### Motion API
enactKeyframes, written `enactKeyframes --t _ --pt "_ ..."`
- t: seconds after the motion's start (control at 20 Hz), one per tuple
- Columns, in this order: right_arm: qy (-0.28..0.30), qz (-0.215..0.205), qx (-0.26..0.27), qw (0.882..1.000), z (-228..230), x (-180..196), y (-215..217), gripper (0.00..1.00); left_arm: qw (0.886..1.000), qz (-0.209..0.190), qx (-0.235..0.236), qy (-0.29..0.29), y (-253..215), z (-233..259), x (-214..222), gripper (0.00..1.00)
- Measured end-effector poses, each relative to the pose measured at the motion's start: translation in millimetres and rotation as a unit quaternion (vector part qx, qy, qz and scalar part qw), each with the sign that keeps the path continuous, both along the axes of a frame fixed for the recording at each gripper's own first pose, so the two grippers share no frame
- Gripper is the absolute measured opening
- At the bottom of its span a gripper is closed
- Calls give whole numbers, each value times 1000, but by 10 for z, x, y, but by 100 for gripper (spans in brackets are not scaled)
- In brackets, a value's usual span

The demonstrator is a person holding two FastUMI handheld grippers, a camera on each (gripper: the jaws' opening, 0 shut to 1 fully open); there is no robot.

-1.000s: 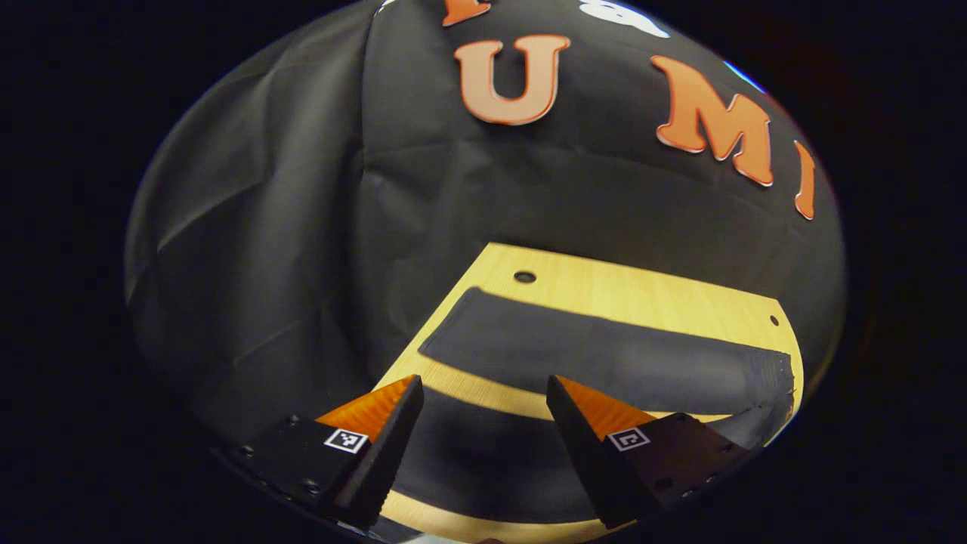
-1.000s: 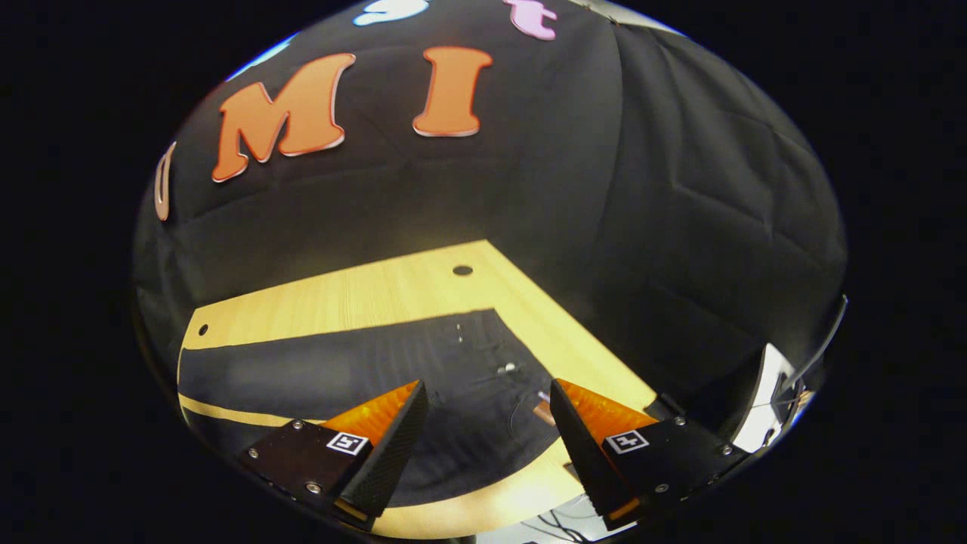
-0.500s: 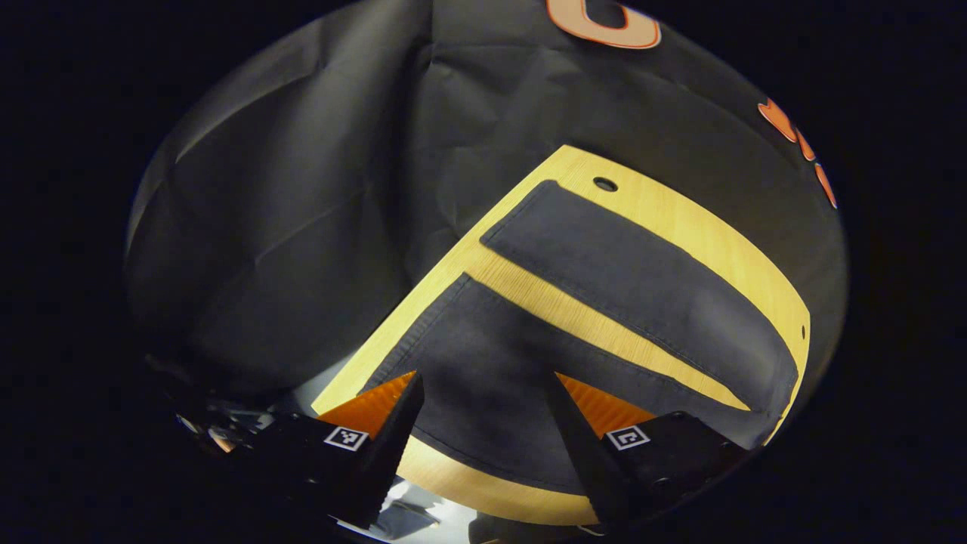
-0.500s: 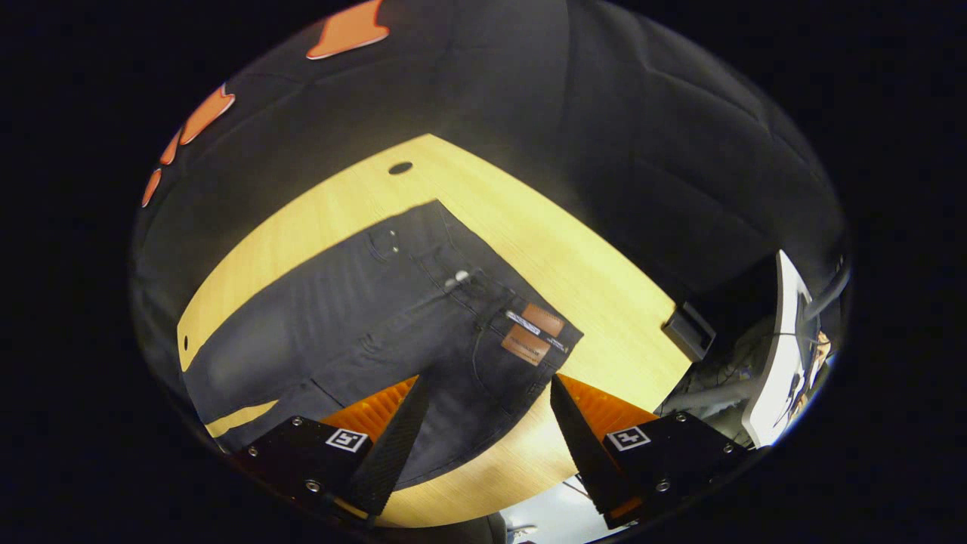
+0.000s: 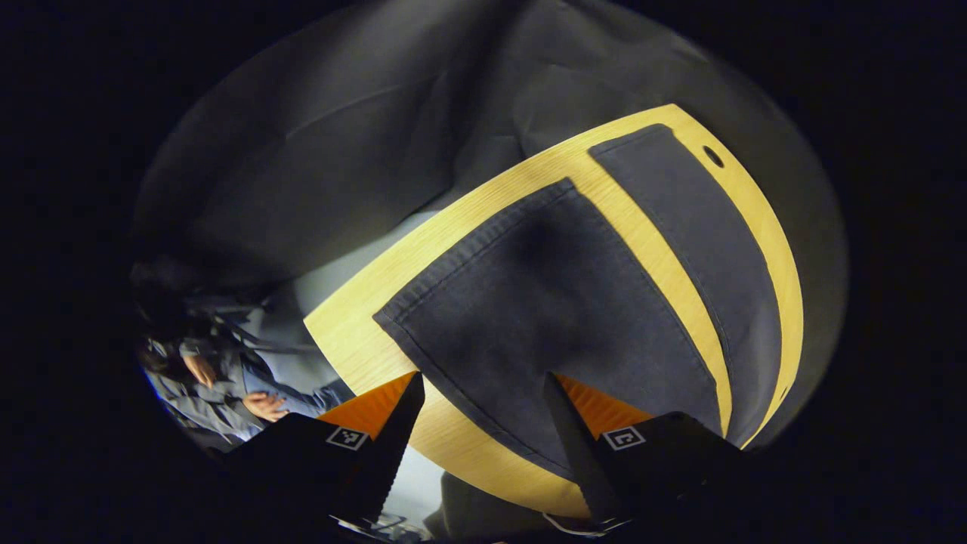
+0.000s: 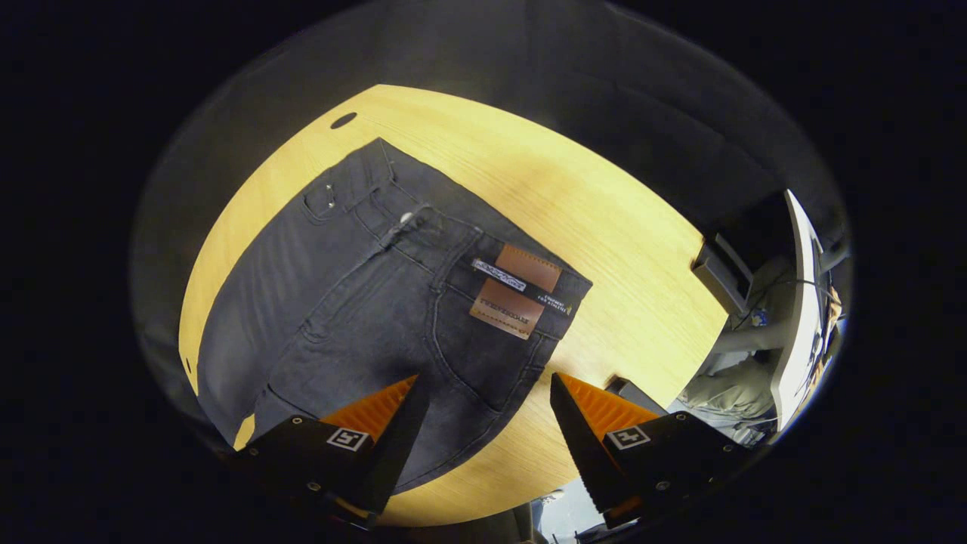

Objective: Grasp the waist and the cuffs of the jeans and fold them to make the two legs overlap; first hold the waist and fold one-third of the jeans toward the cuffs, then hold the cuffs and fold the remaining one-third in the same direction to finish folding.

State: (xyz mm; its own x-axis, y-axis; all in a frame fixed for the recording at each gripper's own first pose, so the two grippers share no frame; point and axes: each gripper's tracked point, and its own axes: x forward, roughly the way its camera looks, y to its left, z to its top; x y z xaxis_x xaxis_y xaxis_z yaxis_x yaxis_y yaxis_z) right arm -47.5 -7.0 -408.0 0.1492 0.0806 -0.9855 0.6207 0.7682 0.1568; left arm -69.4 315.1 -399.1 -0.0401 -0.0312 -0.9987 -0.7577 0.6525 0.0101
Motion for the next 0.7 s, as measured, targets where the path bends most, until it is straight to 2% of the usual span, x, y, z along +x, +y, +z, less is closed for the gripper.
enactKeyframes --t 0.15,0.3,0.4,0.5,0.65,0.7 --pt "11 -11 12 1000 -97 -11 -17 98 998 54 -26 12 56 -202 -102 96" --pt "24 -9 11 1000 -182 -9 -49 98 997 63 -29 44 180 -349 -239 96" --pt "26 3 4 1000 -194 44 -54 98 997 58 -11 52 285 -372 -156 91" --pt "31 15 2 999 -179 93 -43 98 995 68 -13 65 253 -342 -113 93" --pt "35 16 5 999 -191 127 -7 95 996 76 -14 48 219 -426 -73 83" --pt "37 16 7 999 -184 125 -13 94 996 79 -11 46 220 -408 -64 84"
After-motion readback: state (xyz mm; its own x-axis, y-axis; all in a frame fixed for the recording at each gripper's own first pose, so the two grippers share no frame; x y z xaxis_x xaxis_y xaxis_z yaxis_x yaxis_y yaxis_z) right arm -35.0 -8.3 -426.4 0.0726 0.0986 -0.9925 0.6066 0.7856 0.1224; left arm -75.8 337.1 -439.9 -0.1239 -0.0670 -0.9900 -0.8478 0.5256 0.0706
